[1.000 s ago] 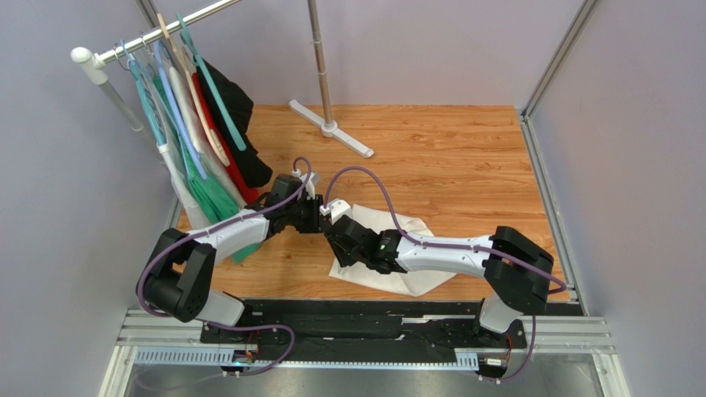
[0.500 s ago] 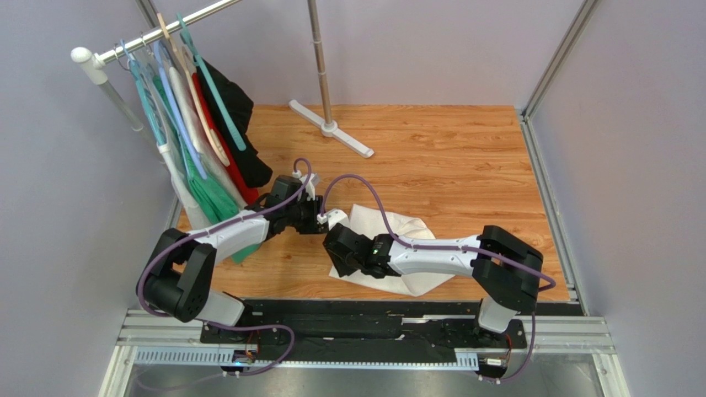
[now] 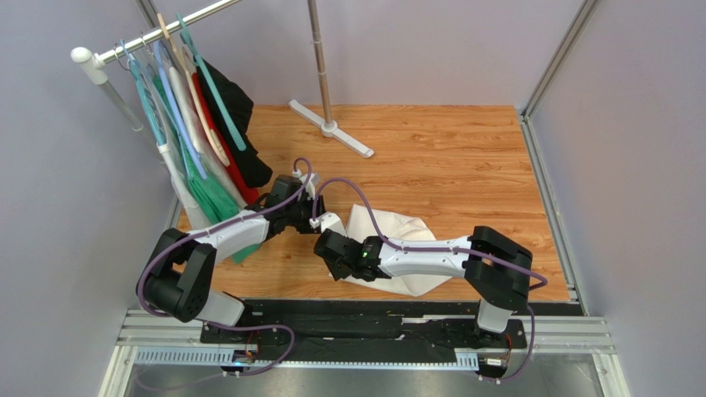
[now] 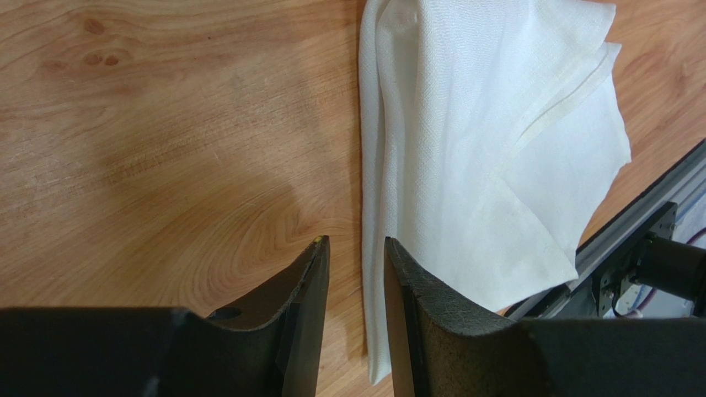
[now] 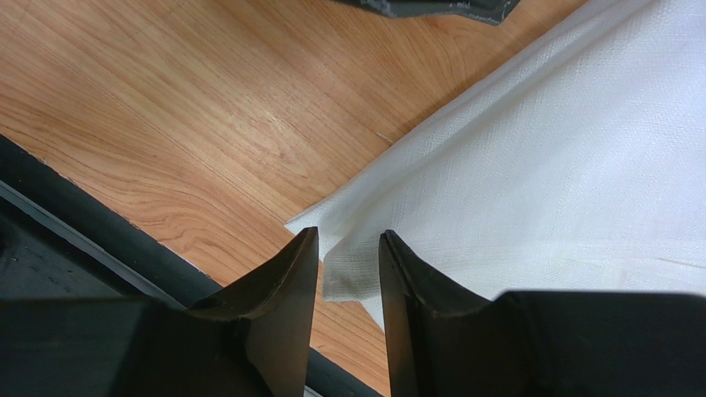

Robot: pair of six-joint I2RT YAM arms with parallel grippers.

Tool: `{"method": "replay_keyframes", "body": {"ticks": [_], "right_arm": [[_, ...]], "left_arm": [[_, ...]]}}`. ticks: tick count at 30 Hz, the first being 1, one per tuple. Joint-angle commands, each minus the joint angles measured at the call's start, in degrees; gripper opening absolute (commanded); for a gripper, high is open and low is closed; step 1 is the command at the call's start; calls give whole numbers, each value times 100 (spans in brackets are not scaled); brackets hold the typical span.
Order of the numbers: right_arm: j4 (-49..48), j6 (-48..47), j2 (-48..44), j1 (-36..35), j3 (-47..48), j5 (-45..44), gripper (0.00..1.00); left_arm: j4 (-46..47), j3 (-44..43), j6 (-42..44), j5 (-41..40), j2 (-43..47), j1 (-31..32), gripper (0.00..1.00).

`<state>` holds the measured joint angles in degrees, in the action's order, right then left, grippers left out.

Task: Fold the napkin, place the utensils inside, and roll it up
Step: Fold the napkin

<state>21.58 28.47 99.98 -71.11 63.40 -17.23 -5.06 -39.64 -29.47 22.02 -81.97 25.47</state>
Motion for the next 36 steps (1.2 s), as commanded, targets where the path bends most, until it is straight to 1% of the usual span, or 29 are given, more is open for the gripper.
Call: {"method": "replay_keyframes", "body": {"ticks": [1, 4, 7, 15, 20, 23, 36], "right_arm": [[83, 133, -251, -87, 138, -333, 38], [30, 106, -462, -113, 77, -342, 40], [109, 106, -366, -113, 111, -368, 41], [329, 414, -93, -122, 261, -114, 38], [250, 396, -6, -140, 313, -43, 36], [364, 405, 117, -140, 454, -34, 34], [645, 537, 346, -149, 498, -333, 33]], "left_arm": [[111, 53, 29, 66, 85, -7, 40], [128, 53, 29, 83, 76, -7, 40], [137, 61, 21, 101, 76, -7, 40], [93, 79, 38, 83, 129, -7, 40], [102, 79, 38, 109, 120, -7, 40], [93, 88, 47, 109, 138, -7, 40], [40, 105, 73, 101, 252, -7, 40]]}}
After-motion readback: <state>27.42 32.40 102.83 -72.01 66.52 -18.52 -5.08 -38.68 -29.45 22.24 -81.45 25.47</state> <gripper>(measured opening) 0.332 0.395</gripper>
